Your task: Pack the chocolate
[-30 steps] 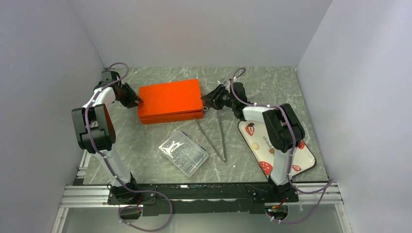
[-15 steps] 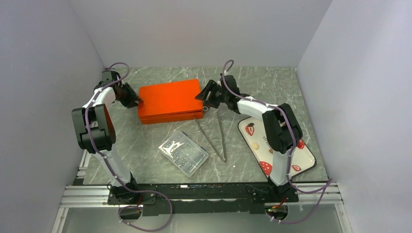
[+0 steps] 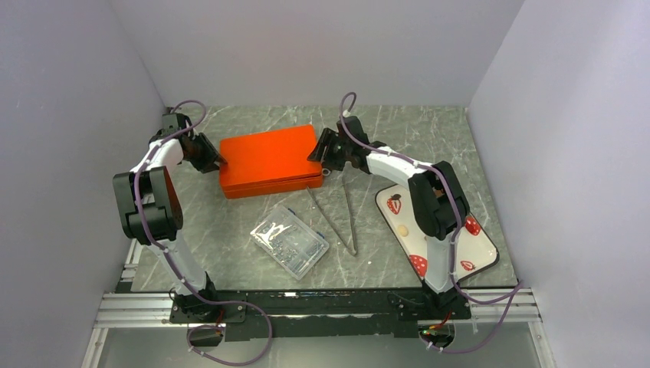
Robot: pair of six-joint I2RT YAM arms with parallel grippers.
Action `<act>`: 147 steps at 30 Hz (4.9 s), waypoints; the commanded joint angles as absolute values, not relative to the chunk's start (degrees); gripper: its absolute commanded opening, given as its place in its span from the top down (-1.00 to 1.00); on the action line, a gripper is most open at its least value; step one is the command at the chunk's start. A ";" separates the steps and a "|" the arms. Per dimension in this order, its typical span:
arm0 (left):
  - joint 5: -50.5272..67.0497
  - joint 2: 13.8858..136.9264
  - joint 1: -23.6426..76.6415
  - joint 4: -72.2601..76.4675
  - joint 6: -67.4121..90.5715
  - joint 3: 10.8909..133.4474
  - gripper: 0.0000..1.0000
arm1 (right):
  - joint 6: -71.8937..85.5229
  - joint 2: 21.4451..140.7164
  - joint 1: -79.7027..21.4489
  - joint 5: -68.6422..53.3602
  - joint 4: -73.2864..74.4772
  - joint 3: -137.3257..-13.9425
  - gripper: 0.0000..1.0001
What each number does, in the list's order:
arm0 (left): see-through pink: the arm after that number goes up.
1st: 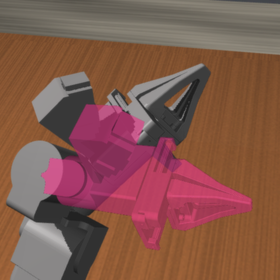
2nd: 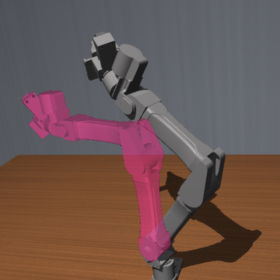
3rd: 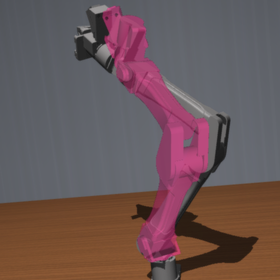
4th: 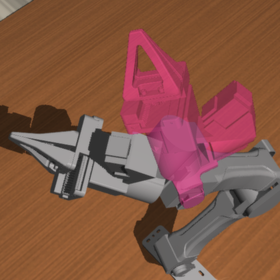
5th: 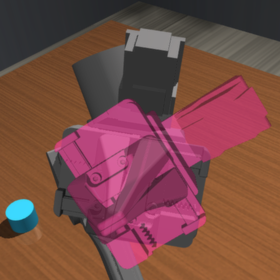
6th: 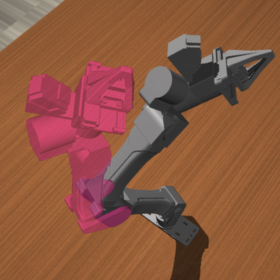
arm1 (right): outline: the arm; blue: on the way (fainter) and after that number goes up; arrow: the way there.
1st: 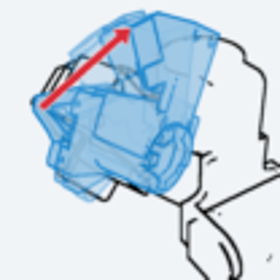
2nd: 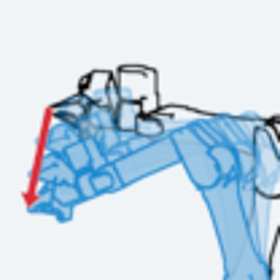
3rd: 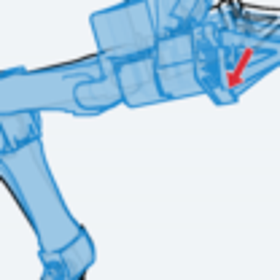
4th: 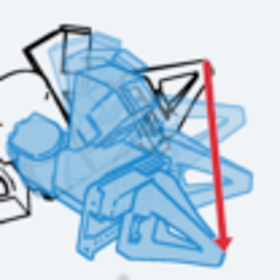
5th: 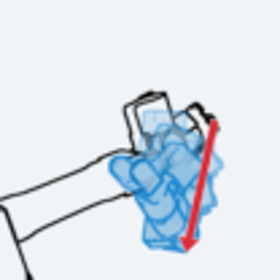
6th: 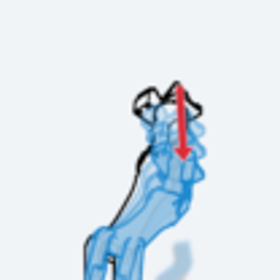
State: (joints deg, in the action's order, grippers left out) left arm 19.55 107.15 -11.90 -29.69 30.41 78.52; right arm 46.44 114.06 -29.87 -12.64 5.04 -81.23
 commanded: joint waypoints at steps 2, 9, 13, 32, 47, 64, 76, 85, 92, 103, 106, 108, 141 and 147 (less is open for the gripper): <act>21.73 102.83 -10.66 -32.05 29.49 77.28 0.23 | 44.39 113.97 -30.75 -10.25 7.37 -84.20 -0.17; 21.97 100.95 -10.36 -32.23 29.62 76.57 0.23 | 43.56 113.15 -31.36 -9.29 8.30 -84.32 -0.04; 22.06 100.56 -10.07 -32.30 29.62 76.11 0.24 | 42.89 112.70 -31.91 -8.35 9.25 -84.78 0.02; 20.03 100.83 -9.46 -31.77 28.90 72.68 0.25 | 39.70 112.33 -34.54 -3.92 13.34 -86.30 -0.03; 18.26 104.26 -9.20 -31.43 29.92 73.23 0.26 | 39.35 114.78 -34.25 -3.78 14.30 -85.63 -0.03; 15.89 106.43 -8.88 -32.33 30.28 75.33 0.25 | 36.63 110.65 -31.62 -0.13 17.49 -82.41 -0.04; 15.47 106.56 -8.96 -32.87 29.79 75.87 0.26 | 30.72 109.33 -34.19 4.53 26.52 -95.19 0.28; 15.43 106.51 -8.95 -32.96 29.71 75.99 0.26 | 31.25 114.70 -36.03 5.75 28.03 -94.14 0.86; 15.46 106.08 -8.95 -32.88 29.62 76.10 0.24 | 32.02 116.02 -36.04 5.78 26.61 -89.98 0.92; 14.86 106.32 -8.96 -33.40 28.93 76.61 0.20 | 28.24 118.86 -34.44 5.79 24.62 -103.13 0.89; 15.18 106.29 -8.96 -33.23 28.83 76.63 0.20 | 26.61 122.18 -34.17 7.14 22.57 -108.48 0.88; 15.14 106.30 -8.87 -33.37 28.70 76.63 0.19 | 26.17 125.08 -33.74 7.28 22.05 -112.38 0.88; 4.38 93.33 -3.36 -34.74 23.63 85.67 -0.88 | 24.64 123.67 -31.89 3.91 23.82 -124.61 0.11; 4.12 80.44 4.26 -31.84 21.19 79.73 -0.99 | 26.39 108.75 -32.23 3.81 21.04 -110.68 -0.77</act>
